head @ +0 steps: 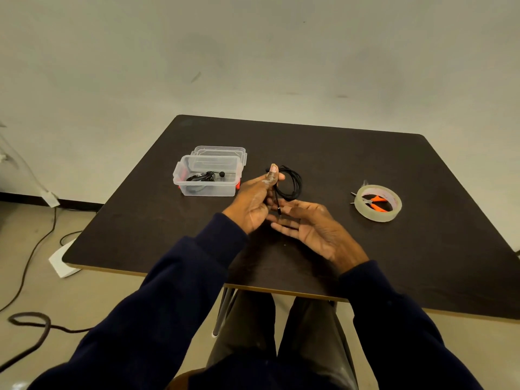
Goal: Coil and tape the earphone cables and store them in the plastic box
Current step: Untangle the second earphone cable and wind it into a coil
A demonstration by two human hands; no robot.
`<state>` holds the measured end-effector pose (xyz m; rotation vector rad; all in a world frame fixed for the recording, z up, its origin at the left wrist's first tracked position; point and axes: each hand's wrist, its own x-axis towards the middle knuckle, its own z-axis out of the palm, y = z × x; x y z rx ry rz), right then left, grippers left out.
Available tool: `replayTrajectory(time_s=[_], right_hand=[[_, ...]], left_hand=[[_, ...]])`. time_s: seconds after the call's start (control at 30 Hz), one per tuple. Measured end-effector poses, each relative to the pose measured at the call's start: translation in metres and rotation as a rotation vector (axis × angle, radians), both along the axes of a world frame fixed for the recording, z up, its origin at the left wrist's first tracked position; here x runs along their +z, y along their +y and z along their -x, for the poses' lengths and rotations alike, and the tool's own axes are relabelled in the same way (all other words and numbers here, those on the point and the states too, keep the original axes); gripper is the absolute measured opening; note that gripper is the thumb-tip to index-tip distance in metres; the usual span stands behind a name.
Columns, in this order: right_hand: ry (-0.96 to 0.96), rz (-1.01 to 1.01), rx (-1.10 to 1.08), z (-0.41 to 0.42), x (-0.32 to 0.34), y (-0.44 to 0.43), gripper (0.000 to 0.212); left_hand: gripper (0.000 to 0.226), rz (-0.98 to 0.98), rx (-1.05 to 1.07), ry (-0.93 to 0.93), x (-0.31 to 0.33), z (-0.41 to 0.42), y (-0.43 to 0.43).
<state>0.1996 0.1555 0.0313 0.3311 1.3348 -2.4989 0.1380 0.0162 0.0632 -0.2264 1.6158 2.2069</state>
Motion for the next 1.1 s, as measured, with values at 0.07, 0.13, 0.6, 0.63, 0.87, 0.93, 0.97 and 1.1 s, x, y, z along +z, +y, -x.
replayTrajectory(time_s=[0.07,0.13,0.6,0.63,0.87,0.93,0.97,1.1], right_hand=[[0.005,-0.032,-0.047,0.001,-0.002,0.001,0.026],[-0.010,-0.078,-0.111,0.002,-0.003,0.002,0.021],[-0.060,0.243,-0.431,0.012,0.000,-0.013,0.025],[-0.040,0.245,-0.426,0.011,0.001,-0.013,0.023],[-0.003,0.295,-0.361,-0.001,0.002,-0.009,0.032],[0.013,0.177,-0.362,-0.002,0.005,-0.012,0.032],[0.020,0.129,-0.374,-0.002,0.005,-0.014,0.037],[0.044,0.084,-0.448,-0.001,0.006,-0.017,0.045]], left_hand=[[0.027,-0.020,0.011,-0.008,0.000,0.000,0.002],[0.026,-0.045,0.011,-0.004,0.000,0.000,0.002],[0.026,-0.073,0.018,0.007,-0.006,-0.013,0.013],[0.026,-0.078,0.027,0.010,-0.006,-0.013,0.013],[0.025,-0.077,0.089,0.031,-0.010,-0.014,0.016],[0.023,-0.082,0.097,0.027,-0.010,-0.014,0.017],[0.022,-0.084,0.102,0.023,-0.010,-0.015,0.017],[0.018,-0.106,0.128,0.019,-0.011,-0.015,0.018]])
